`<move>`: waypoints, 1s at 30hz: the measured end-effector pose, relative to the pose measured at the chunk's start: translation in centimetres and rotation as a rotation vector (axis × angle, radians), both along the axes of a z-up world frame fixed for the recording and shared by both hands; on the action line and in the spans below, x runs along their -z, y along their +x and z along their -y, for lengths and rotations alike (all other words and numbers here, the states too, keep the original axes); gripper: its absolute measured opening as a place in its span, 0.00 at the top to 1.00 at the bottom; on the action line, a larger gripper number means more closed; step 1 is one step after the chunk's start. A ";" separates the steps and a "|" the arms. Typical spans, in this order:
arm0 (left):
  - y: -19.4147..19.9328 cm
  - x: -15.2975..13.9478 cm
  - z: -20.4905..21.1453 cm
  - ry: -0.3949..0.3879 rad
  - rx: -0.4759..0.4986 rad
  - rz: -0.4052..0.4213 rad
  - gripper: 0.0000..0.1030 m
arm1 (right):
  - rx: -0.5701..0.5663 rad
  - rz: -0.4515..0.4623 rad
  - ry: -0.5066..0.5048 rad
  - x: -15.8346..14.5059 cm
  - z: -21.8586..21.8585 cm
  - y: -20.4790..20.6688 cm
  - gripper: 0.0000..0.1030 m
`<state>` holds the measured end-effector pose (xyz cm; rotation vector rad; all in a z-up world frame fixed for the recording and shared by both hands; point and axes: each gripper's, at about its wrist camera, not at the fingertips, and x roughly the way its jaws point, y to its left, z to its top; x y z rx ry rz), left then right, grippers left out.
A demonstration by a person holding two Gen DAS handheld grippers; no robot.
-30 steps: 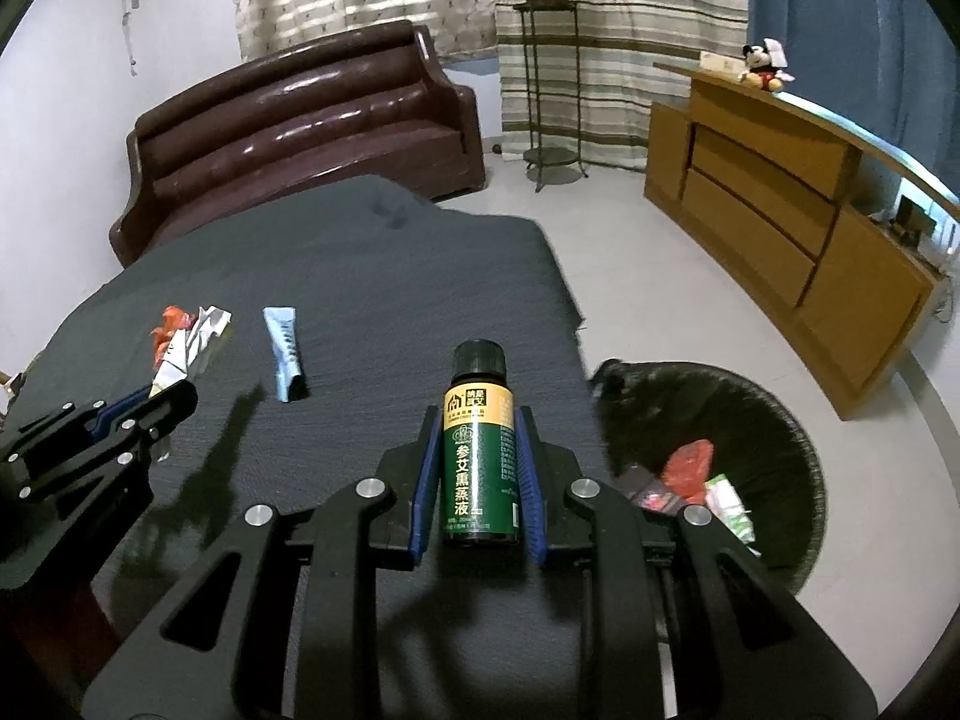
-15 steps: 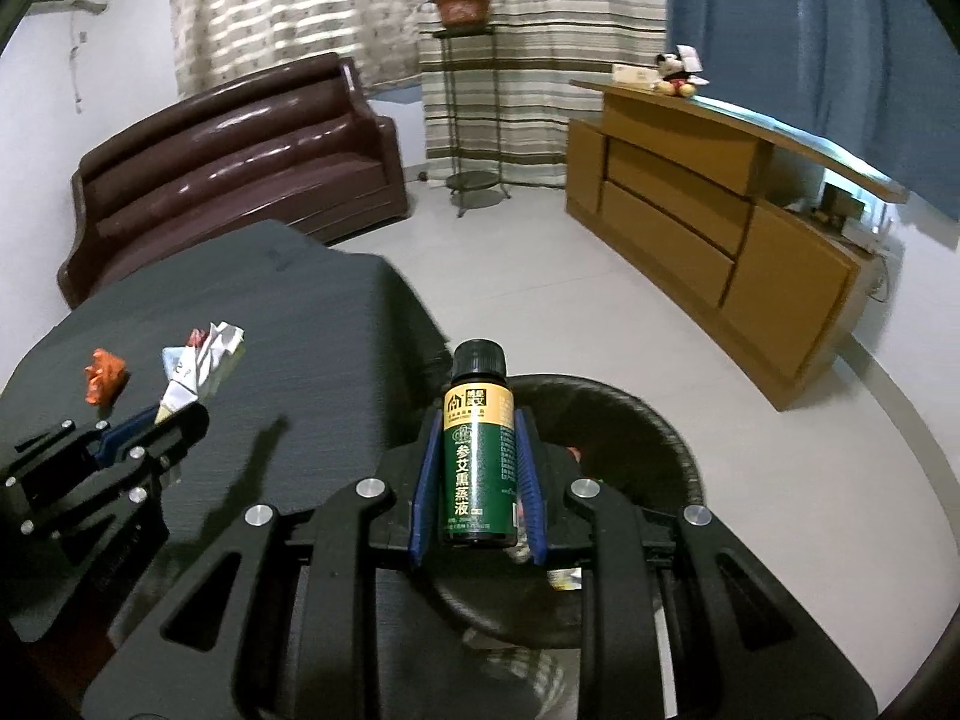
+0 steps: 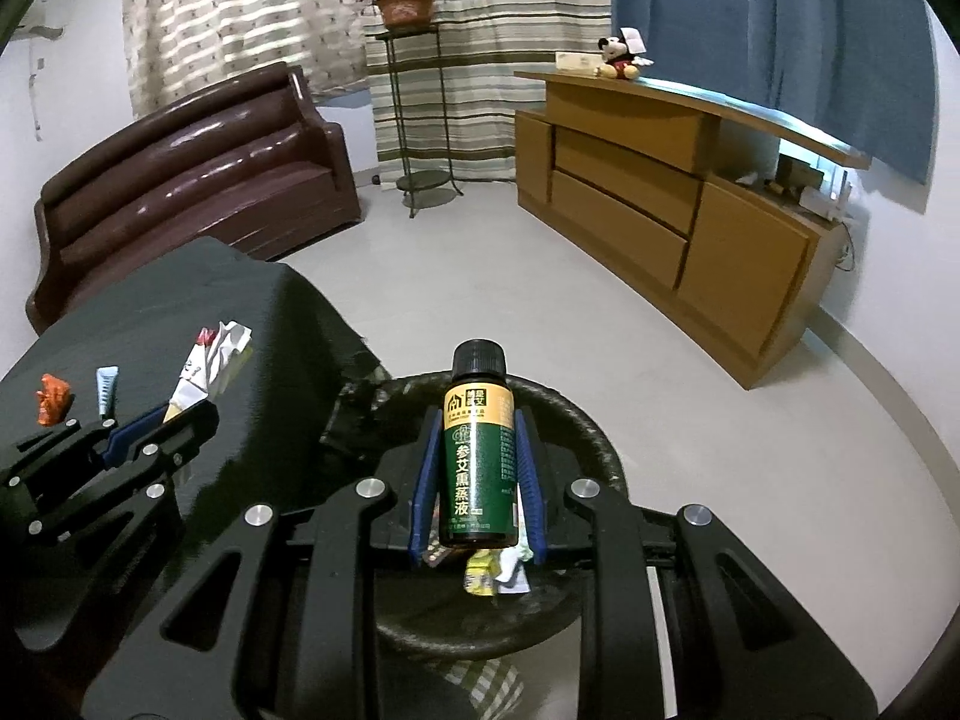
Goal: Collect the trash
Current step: 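Carry the wrapper and green bottle over the bin and open both grippers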
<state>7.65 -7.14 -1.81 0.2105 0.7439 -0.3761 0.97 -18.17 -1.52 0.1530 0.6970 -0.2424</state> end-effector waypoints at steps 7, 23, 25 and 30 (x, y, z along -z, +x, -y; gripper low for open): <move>0.4 0.7 1.2 0.029 0.010 -0.012 0.84 | 0.027 -0.009 0.013 0.9 1.4 0.3 0.77; 0.7 1.0 2.6 0.044 0.017 -0.019 0.58 | 0.062 -0.022 0.054 2.3 2.9 0.5 0.75; 0.7 1.1 2.5 0.041 0.015 -0.022 0.55 | 0.060 -0.023 0.055 2.3 3.0 0.5 0.75; 0.8 0.8 2.4 0.037 0.013 -0.023 0.53 | 0.066 -0.015 0.052 2.2 2.8 0.3 0.63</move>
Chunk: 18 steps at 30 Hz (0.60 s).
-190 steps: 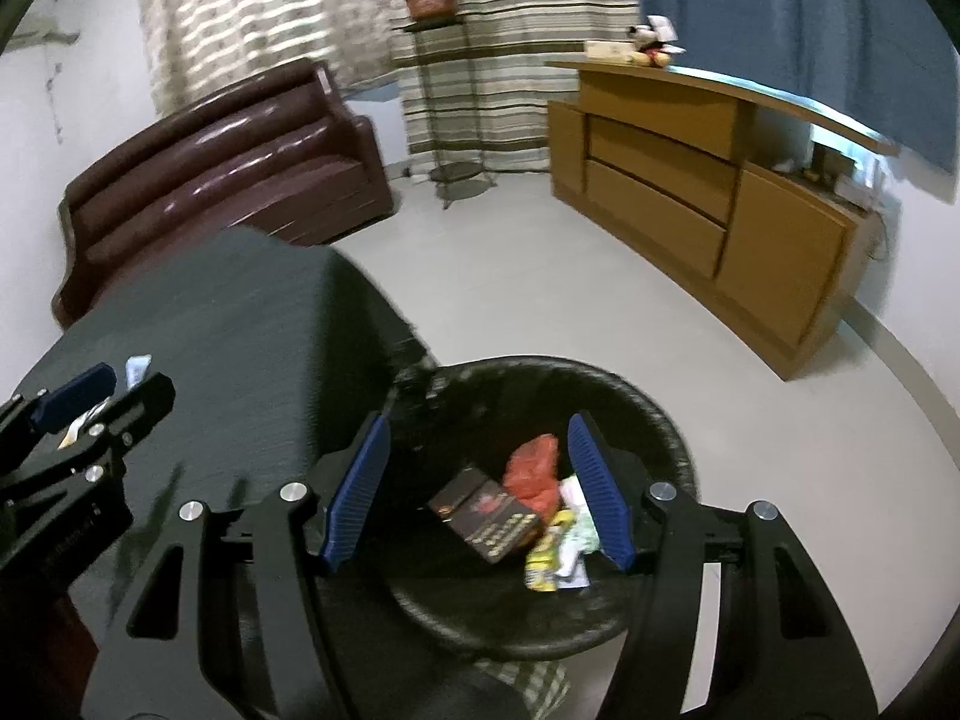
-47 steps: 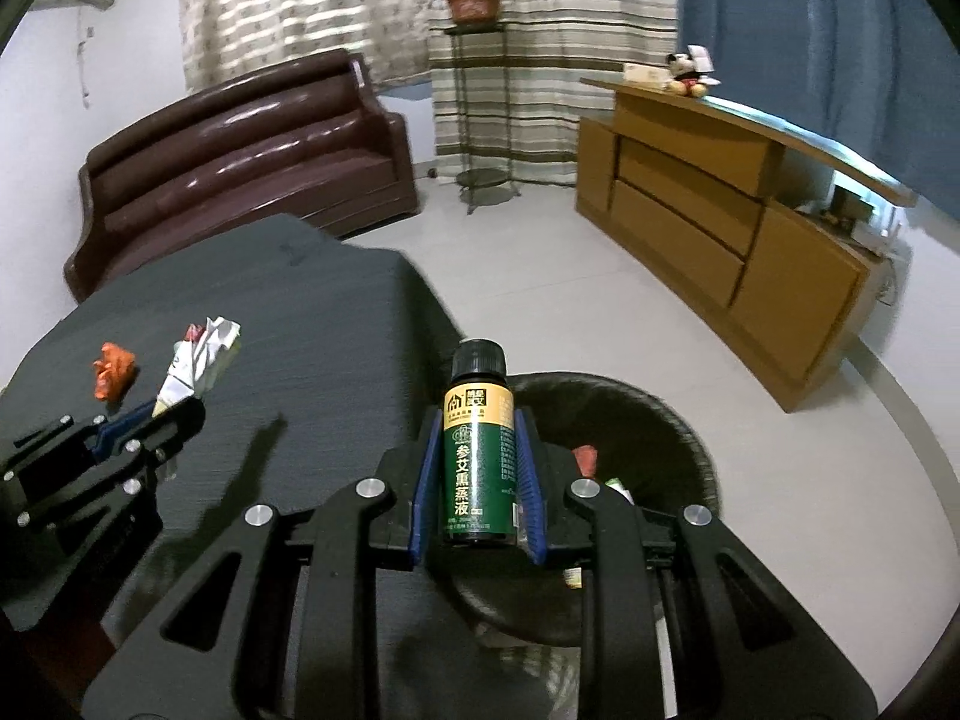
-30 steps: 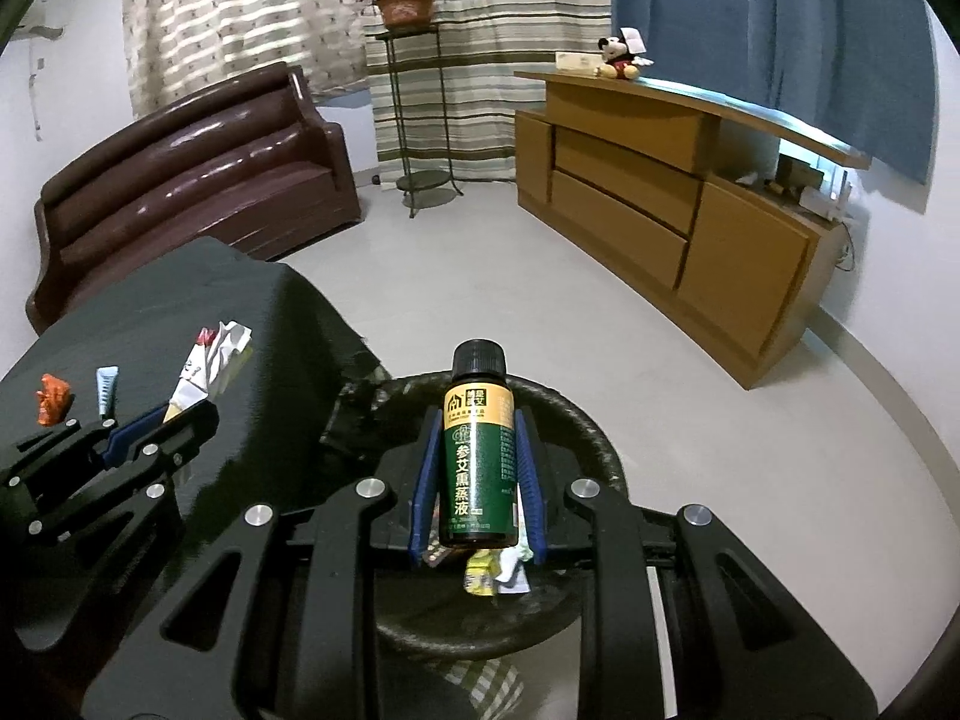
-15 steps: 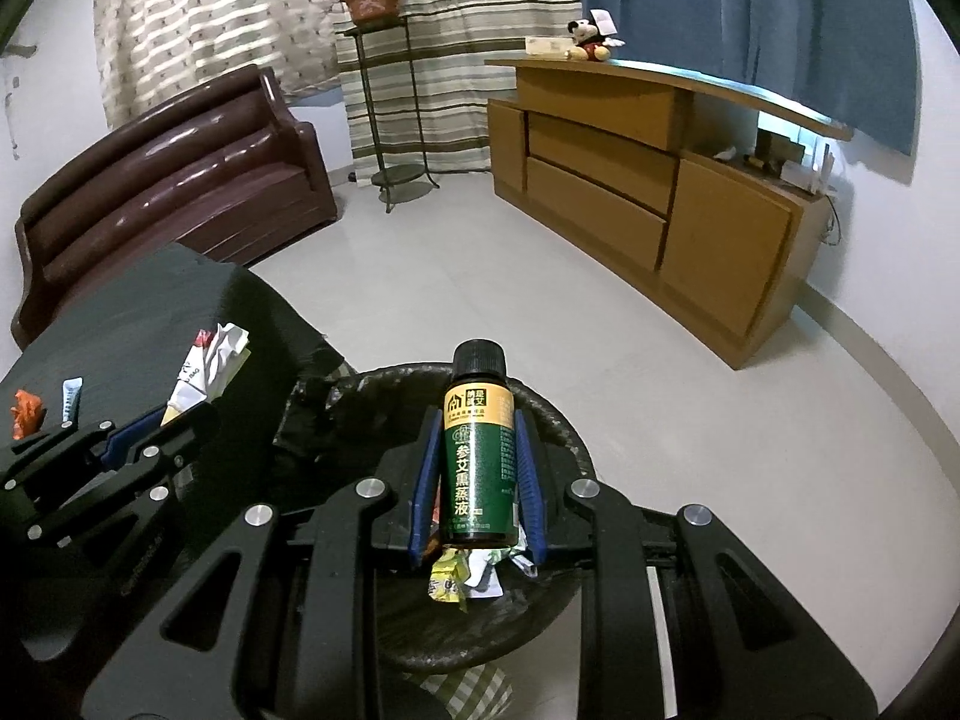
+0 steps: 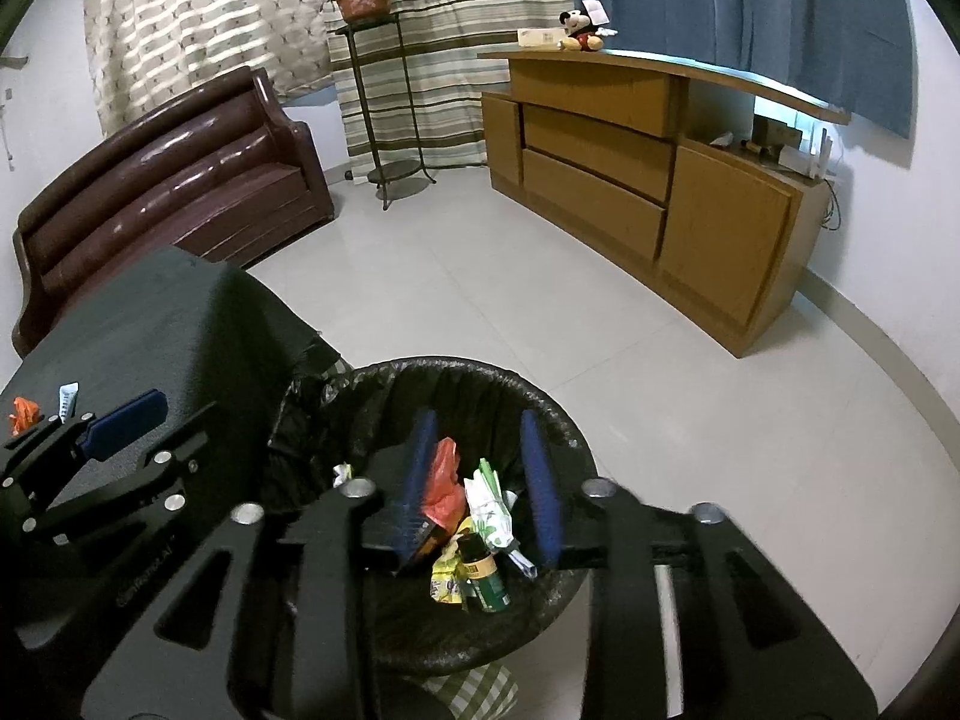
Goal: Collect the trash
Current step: 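Carry the wrapper and green bottle over the bin and open both grippers, then withdraw both grippers from the bin back over the table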
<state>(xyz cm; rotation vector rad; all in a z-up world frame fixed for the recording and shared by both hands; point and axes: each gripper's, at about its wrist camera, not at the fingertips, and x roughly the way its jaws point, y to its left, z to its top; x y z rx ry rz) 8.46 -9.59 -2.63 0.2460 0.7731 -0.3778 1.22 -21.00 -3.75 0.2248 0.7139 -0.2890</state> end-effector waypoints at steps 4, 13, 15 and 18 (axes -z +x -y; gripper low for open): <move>0.0 -0.2 -0.1 -0.004 -0.004 0.005 0.52 | 0.002 0.002 -0.004 -0.2 0.0 -0.1 0.62; 0.2 -1.0 -2.5 -0.023 -0.043 0.014 0.48 | -0.019 -0.003 -0.004 -1.0 -0.5 0.4 0.57; 0.3 -1.2 -3.2 -0.028 -0.058 0.018 0.47 | -0.031 -0.004 -0.009 -1.1 -1.2 0.7 0.57; 0.2 -1.4 -4.4 -0.026 -0.083 0.025 0.47 | -0.054 -0.001 -0.013 -1.5 -2.1 1.2 0.57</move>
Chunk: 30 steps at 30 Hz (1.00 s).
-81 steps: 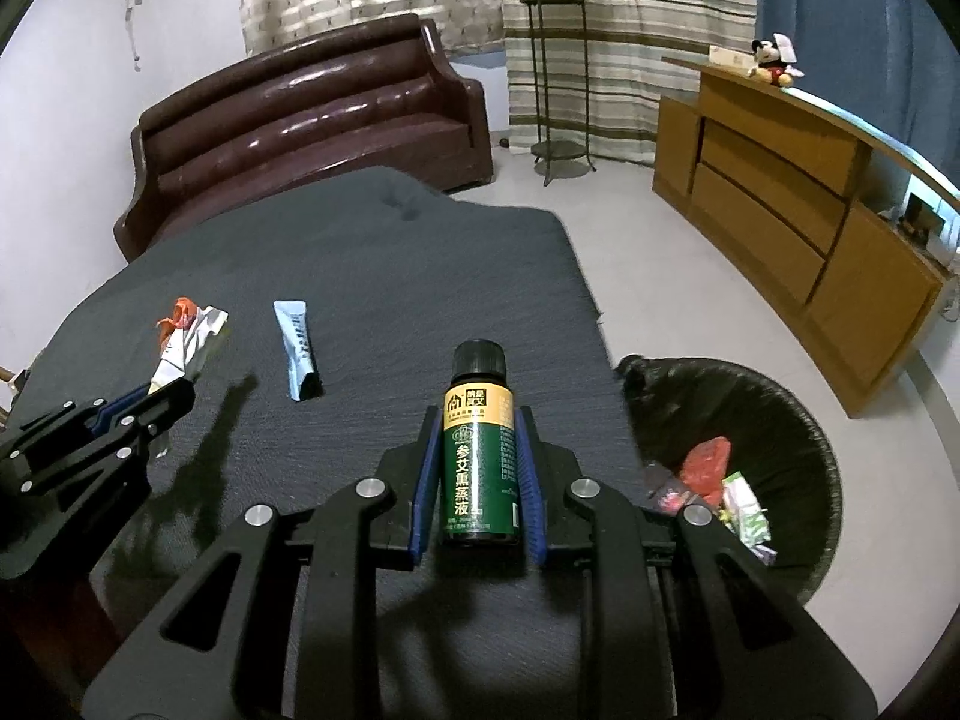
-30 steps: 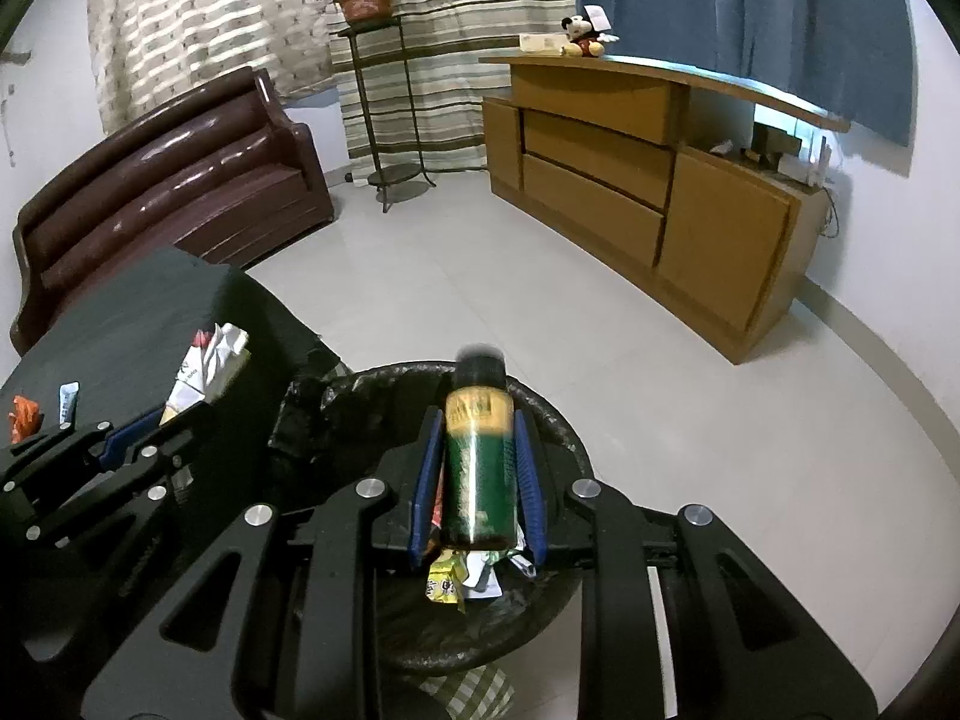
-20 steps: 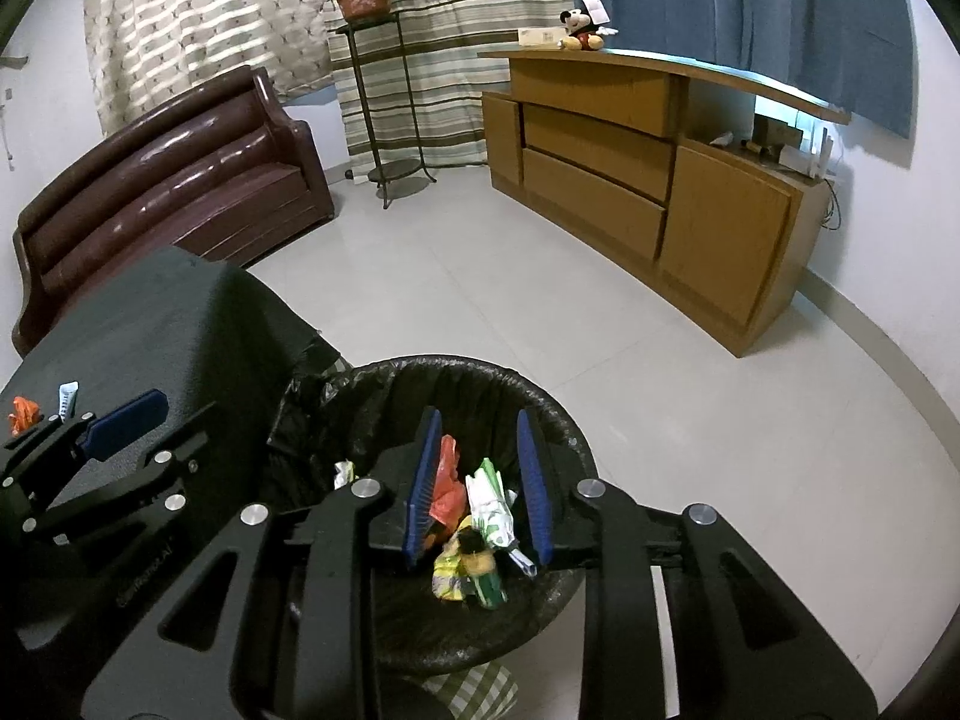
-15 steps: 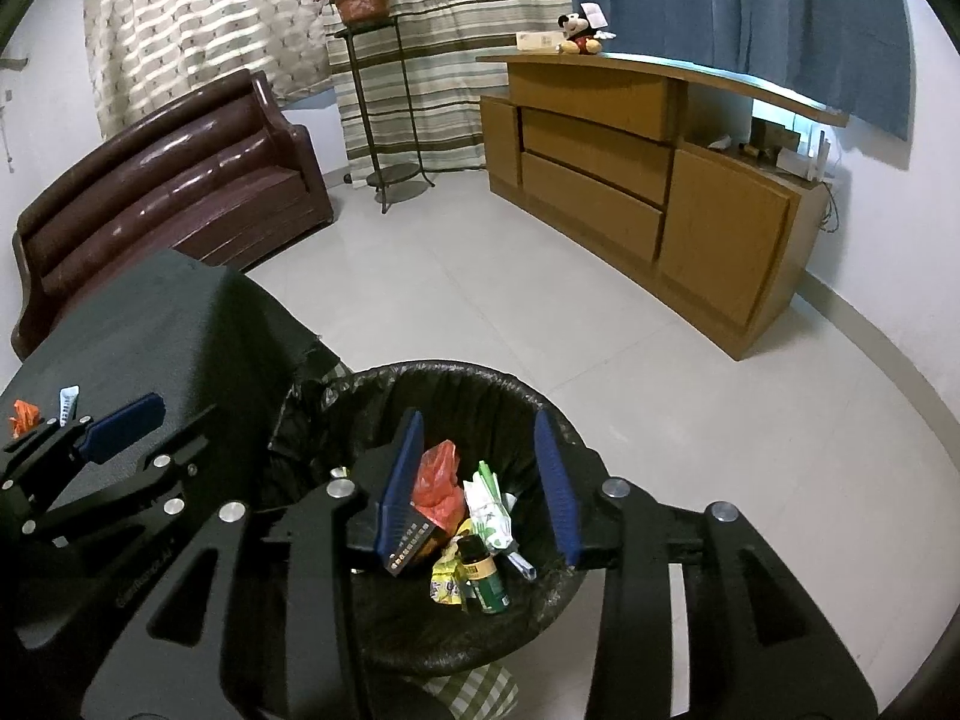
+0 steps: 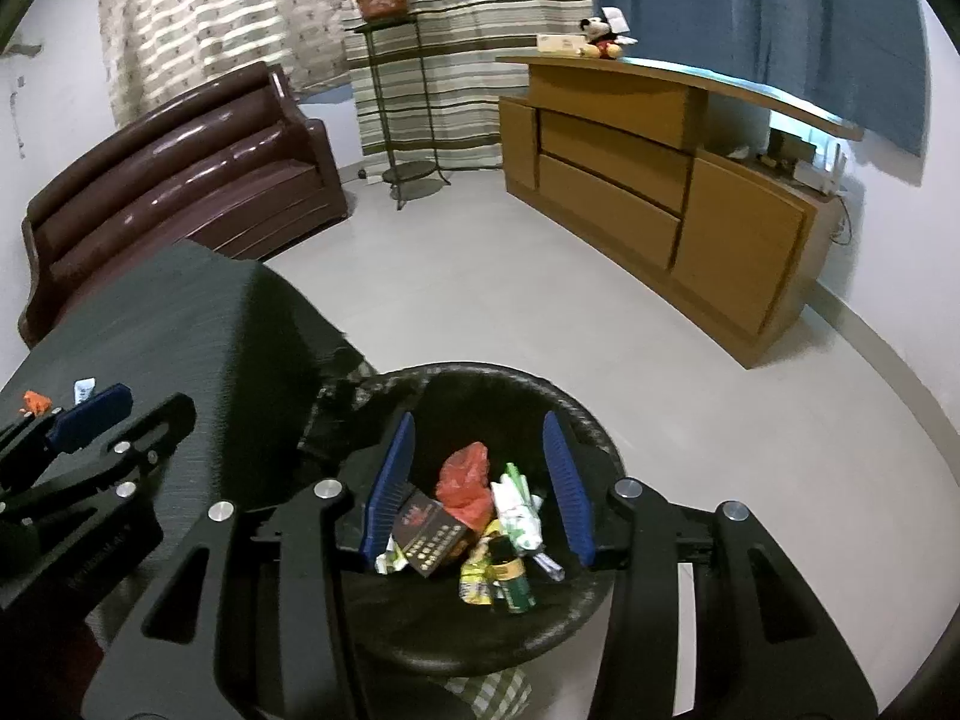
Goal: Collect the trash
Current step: 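Withdraw both grippers from the bin back over the table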
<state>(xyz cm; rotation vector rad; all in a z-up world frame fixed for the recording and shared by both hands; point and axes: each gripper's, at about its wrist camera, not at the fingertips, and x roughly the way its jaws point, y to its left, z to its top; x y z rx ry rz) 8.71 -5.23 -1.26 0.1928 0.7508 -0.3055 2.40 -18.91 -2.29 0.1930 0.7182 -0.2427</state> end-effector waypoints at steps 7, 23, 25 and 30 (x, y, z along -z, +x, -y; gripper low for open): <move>0.4 -0.5 -3.7 -0.006 -0.070 0.010 0.47 | -0.050 0.007 -0.006 -0.5 -2.8 1.0 0.57; 1.4 -0.6 -11.5 0.000 -0.210 0.018 0.44 | -0.177 -0.008 -0.008 -0.9 -10.0 3.7 0.50; 1.5 -0.5 -12.4 0.000 -0.228 0.016 0.43 | -0.195 -0.009 -0.010 -1.0 -11.0 4.0 0.50; 2.0 -0.4 -15.1 0.002 -0.278 0.013 0.43 | -0.244 -0.015 -0.013 -1.2 -13.8 5.2 0.50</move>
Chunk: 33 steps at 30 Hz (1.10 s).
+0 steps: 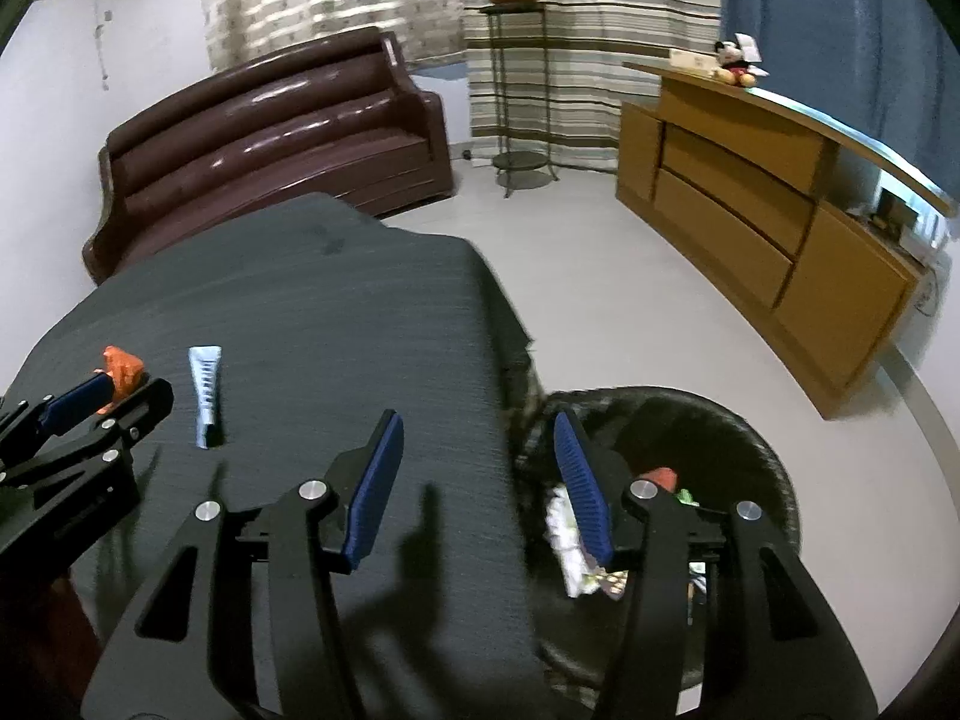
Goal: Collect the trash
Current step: 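Withdraw both grippers from the bin back over the table, then grasp the orange bag with the left gripper while the right grasps the blue-white tube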
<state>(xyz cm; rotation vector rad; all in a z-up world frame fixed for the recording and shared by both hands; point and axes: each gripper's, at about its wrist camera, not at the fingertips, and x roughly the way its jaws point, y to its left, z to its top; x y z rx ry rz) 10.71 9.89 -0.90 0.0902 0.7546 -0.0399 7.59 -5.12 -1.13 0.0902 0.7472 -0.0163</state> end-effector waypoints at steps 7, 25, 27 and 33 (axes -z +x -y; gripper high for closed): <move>0.7 0.2 -3.9 -0.006 -0.081 -0.006 0.42 | -0.059 -0.004 -0.004 0.0 -3.2 1.2 0.50; 2.7 1.3 -7.7 -0.031 -0.128 -0.055 0.39 | -0.157 -0.027 0.002 0.6 -9.3 3.3 0.50; 3.1 1.4 -7.7 -0.031 -0.121 -0.062 0.39 | -0.162 -0.034 0.001 0.8 -9.4 3.6 0.50; 3.9 1.8 -8.0 -0.041 -0.098 -0.078 0.48 | -0.170 -0.045 0.002 1.1 -9.8 4.1 0.50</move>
